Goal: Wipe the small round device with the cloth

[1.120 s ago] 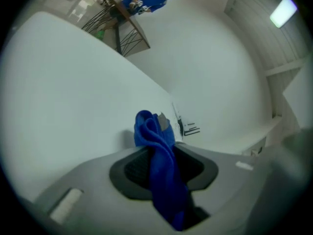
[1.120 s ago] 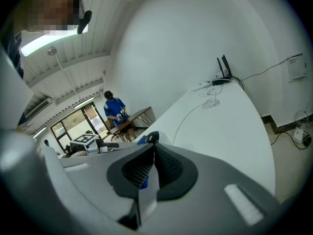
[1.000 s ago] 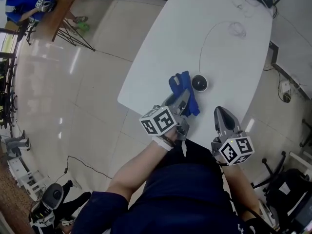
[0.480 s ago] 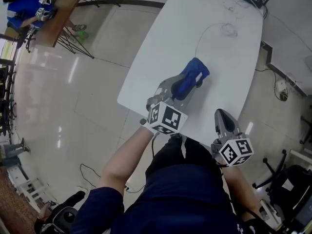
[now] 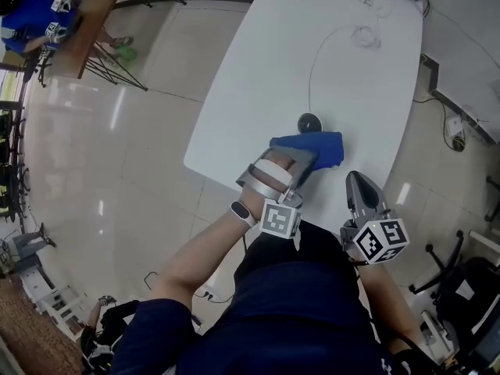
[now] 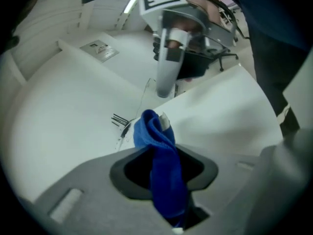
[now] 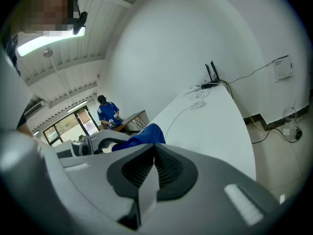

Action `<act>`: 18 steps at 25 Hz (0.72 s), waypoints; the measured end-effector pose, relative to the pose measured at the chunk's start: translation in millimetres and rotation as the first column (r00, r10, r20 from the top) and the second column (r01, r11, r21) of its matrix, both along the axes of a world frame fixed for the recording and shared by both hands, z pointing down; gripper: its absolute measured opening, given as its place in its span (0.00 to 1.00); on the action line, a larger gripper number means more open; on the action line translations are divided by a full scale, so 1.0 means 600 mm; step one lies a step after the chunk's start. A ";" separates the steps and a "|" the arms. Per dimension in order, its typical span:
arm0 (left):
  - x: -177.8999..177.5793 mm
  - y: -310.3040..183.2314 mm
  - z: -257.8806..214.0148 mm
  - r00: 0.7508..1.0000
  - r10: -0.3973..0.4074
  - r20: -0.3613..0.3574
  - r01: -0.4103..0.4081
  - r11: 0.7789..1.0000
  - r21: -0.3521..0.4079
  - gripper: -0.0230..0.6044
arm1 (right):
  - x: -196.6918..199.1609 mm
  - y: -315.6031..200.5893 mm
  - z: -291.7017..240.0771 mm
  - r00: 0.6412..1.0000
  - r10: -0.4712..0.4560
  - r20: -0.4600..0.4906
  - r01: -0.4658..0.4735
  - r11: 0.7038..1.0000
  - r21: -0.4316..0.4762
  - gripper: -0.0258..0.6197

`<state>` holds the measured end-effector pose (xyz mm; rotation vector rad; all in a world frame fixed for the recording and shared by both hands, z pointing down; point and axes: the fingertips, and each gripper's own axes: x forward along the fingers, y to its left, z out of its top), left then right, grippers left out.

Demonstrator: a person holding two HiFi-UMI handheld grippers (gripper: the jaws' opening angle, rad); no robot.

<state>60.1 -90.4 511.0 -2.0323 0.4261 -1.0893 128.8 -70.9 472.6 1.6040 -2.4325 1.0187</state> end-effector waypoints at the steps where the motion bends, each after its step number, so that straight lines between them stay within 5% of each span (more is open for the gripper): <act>1: 0.000 0.004 0.013 1.000 0.010 0.026 -0.010 1.000 0.018 0.25 | 0.000 -0.004 0.002 1.000 -0.001 0.002 0.001 1.000 -0.003 0.06; 9: 0.001 0.015 0.093 0.985 0.031 0.168 -0.026 0.999 -0.033 0.25 | 0.006 -0.022 0.016 1.000 0.000 0.004 0.000 1.000 -0.025 0.06; 12: 0.001 0.017 0.130 0.978 0.000 0.209 0.038 0.983 -0.177 0.24 | 0.009 -0.021 0.016 1.000 -0.003 0.003 0.003 1.000 -0.021 0.06; 16: 0.010 0.024 0.120 0.983 -0.175 0.049 0.177 0.861 -0.477 0.24 | 0.008 -0.012 0.006 1.000 -0.003 0.005 0.003 1.000 -0.001 0.06; 18: 0.010 0.018 0.074 0.949 -0.303 -0.089 0.198 0.789 -0.581 0.24 | 0.006 -0.007 -0.002 1.000 -0.001 0.002 0.001 1.000 0.013 0.06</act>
